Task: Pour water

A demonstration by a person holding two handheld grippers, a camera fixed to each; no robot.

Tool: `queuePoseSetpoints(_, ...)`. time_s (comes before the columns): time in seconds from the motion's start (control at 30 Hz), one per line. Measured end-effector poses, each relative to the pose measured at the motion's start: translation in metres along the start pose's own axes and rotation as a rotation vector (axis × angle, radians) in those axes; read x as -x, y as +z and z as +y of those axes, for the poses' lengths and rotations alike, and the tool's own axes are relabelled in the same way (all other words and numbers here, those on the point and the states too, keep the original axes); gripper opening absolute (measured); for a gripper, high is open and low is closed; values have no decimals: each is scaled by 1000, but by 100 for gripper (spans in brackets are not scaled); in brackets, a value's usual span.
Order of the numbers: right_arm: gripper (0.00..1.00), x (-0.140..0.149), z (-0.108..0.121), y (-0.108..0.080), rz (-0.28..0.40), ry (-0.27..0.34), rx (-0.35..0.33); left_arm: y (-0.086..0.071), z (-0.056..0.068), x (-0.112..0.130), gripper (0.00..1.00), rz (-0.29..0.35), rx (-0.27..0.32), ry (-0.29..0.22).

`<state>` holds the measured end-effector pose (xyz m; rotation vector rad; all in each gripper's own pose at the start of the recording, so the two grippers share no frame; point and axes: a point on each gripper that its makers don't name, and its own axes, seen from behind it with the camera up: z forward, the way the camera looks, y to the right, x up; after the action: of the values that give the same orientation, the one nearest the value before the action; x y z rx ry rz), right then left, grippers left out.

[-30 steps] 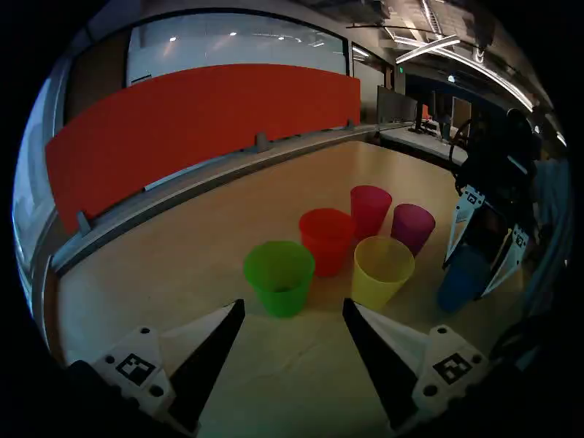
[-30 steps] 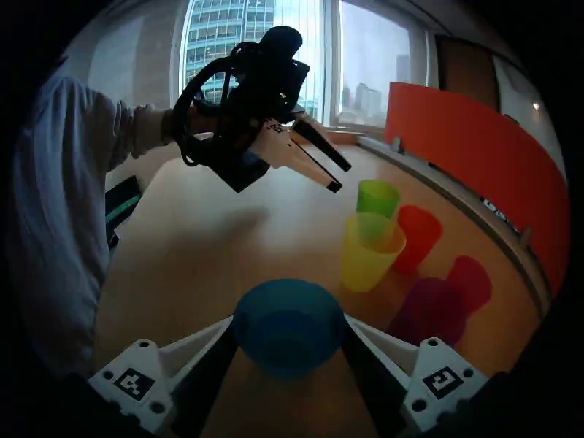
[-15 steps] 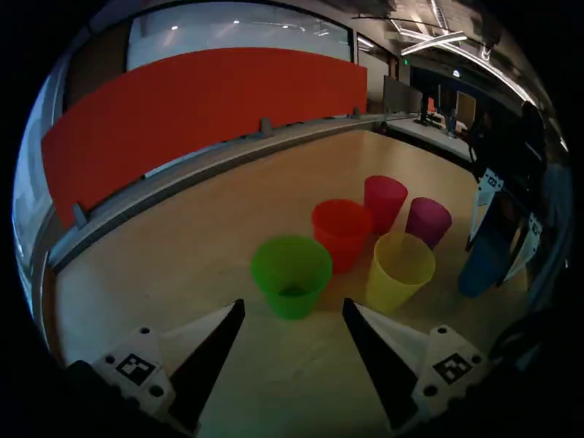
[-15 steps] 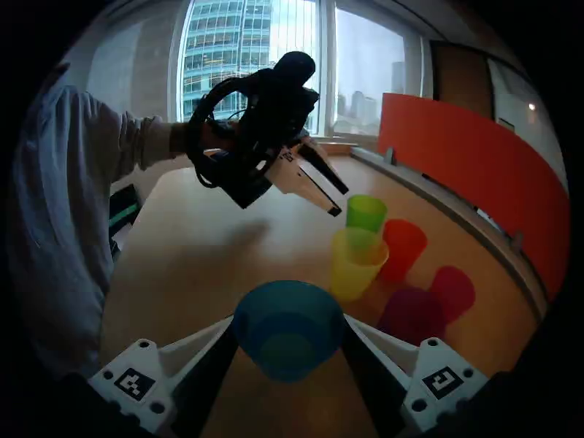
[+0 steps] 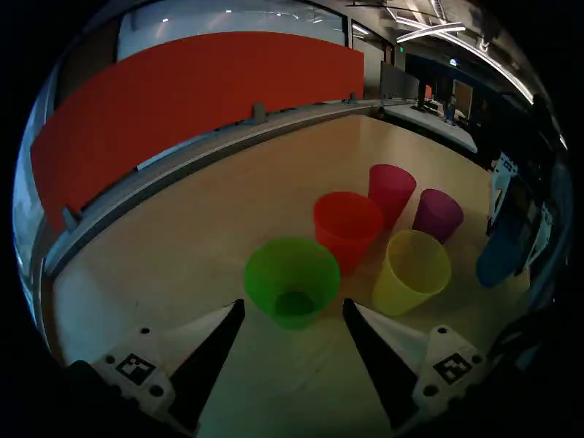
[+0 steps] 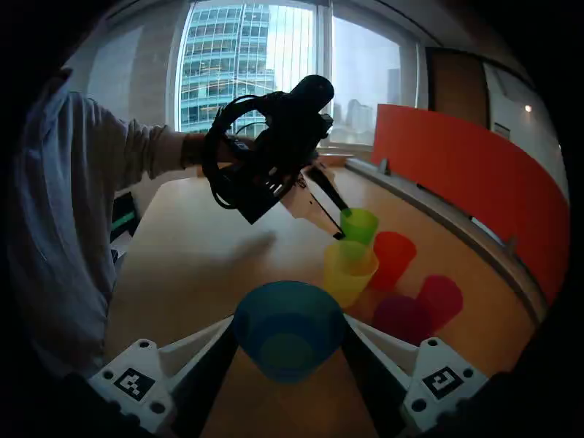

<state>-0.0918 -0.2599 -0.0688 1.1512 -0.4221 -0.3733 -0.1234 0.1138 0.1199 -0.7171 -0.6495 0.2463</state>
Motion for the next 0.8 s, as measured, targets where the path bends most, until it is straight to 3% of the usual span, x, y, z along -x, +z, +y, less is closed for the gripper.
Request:
queuePoseSetpoints(0.57,92,-2,0,-3,11,4,6,20,0,-10,100,-10,12,-2)
queuePoseSetpoints(0.7,92,-2,0,-4,12,3,9,22,0,-13,89,-4,11,-9)
queuePoseSetpoints(0.8,92,-2,0,-4,13,5,11,21,1,-14,87,0,17,-11)
